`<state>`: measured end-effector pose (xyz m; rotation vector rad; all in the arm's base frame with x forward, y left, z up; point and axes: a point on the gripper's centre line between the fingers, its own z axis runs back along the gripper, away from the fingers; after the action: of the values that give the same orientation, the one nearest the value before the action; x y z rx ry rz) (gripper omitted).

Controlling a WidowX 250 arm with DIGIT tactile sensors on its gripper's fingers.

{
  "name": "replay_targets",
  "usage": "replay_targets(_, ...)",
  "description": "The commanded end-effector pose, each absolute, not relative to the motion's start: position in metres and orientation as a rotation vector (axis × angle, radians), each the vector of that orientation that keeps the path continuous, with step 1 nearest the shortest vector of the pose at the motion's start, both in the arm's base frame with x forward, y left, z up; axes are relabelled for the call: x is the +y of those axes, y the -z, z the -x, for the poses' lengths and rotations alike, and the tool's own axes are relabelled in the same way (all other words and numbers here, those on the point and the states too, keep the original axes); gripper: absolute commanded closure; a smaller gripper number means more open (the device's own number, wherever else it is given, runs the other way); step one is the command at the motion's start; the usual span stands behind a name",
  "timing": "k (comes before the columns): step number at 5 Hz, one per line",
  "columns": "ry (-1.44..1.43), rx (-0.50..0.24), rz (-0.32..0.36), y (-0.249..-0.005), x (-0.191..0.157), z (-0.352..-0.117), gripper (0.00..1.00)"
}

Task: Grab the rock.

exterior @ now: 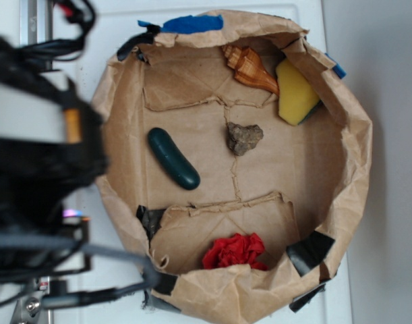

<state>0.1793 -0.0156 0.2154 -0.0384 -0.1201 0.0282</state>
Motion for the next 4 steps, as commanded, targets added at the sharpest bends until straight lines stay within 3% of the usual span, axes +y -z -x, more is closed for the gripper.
replay_targets(1, -0.045, -0.172, 0.063, -0.207, -0.003, -0.225, 0.0)
replay_targets(2, 0.002, -0.195, 0.096, -0.213, -0.013, -0.237, 0.0)
replay_targets(4, 0.002, -0.195, 0.096, -0.213, -0.013, -0.237, 0.0)
